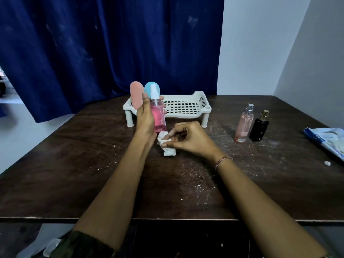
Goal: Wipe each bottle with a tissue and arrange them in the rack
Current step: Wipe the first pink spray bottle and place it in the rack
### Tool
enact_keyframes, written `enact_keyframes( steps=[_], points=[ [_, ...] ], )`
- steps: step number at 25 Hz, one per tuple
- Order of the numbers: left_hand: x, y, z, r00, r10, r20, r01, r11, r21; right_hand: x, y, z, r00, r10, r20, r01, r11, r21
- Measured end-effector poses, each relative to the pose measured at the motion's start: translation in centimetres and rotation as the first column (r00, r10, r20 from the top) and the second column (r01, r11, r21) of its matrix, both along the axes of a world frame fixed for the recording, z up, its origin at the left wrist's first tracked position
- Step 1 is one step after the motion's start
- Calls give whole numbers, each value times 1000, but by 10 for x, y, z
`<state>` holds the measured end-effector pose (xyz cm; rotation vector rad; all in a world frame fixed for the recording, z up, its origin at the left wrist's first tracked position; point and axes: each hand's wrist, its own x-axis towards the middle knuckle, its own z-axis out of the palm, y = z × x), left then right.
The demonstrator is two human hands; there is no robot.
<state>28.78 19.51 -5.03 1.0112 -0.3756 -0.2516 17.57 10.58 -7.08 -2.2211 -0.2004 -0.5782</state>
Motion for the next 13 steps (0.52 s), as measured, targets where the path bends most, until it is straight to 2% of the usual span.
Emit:
enact_keyframes(
  steps=[3,8,13],
  points=[
    [-2,0,0,1000,14,21,-13,998,-63,1,-2,-1,997,-22,-77,16,996,-82],
    [-5,-1,-1,995,19,100,-17,1000,-23,1,-3,-2,998,-47,-48,42,993,-106],
    [-7,1,-3,985,17,171,-19,1000,12,1,-3,-1,999,-24,29,25,1000,-13]
  ],
)
